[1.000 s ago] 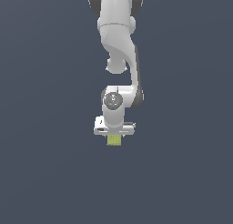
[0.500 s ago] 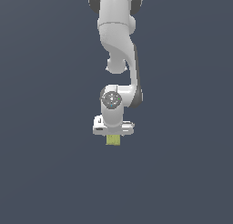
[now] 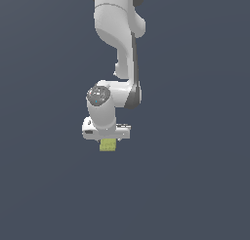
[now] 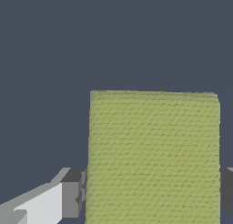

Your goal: Pick up the object and move it to a goal position.

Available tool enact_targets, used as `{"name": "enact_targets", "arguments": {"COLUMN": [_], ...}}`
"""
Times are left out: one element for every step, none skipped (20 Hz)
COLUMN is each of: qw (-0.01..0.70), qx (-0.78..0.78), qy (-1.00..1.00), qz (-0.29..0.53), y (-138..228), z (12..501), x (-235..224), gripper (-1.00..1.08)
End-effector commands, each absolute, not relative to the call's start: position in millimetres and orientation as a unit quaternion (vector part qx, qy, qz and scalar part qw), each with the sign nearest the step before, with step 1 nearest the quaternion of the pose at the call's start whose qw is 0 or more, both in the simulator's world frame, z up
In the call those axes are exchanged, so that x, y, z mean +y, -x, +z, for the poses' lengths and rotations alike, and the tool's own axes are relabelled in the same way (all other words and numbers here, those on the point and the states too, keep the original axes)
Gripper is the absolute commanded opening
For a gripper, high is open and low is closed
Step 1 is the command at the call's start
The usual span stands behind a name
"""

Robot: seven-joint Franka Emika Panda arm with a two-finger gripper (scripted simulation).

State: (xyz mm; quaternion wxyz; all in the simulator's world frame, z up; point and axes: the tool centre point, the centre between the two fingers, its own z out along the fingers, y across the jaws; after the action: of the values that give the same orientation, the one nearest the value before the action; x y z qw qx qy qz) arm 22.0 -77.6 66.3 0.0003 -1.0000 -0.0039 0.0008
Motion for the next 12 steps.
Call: {"name": "enact_targets", "arguments": {"qw": [0.000, 0.000, 0.000, 0.000, 0.000, 0.000, 0.000, 0.000, 0.000, 0.000, 0.000, 0.000], "qx": [-0.003, -0.003, -0.003, -0.003, -0.003, -0.003, -0.003, -0.003, -0.003, -0.003, -0.003, -0.003], "qy": [1.000, 1.000, 1.000, 1.000, 1.000, 1.000, 1.000, 1.000, 1.000, 1.000, 1.000, 1.000], "qz": [0.000, 0.000, 0.000, 0.000, 0.000, 0.000, 0.000, 0.000, 0.000, 0.000, 0.000, 0.000], "y": [-22.6, -22.8, -23.0, -23.3, -23.6, -23.9, -24.3, -24.7, -25.2, -25.7, -26.2, -26.8], "z": [87.6, 95.9, 104.1, 112.3, 120.5, 128.6, 136.6, 144.6, 152.4, 159.7, 166.3, 172.2], "x": [-101.7, -111.3, -120.9, -130.4, -139.9, -149.3, -158.6, -167.9, -177.1, -185.5, -193.2, -200.2], "gripper": [-1.00, -1.00, -1.00, -1.00, -1.00, -1.00, -1.00, -1.00, -1.00, -1.00, -1.00, -1.00]}}
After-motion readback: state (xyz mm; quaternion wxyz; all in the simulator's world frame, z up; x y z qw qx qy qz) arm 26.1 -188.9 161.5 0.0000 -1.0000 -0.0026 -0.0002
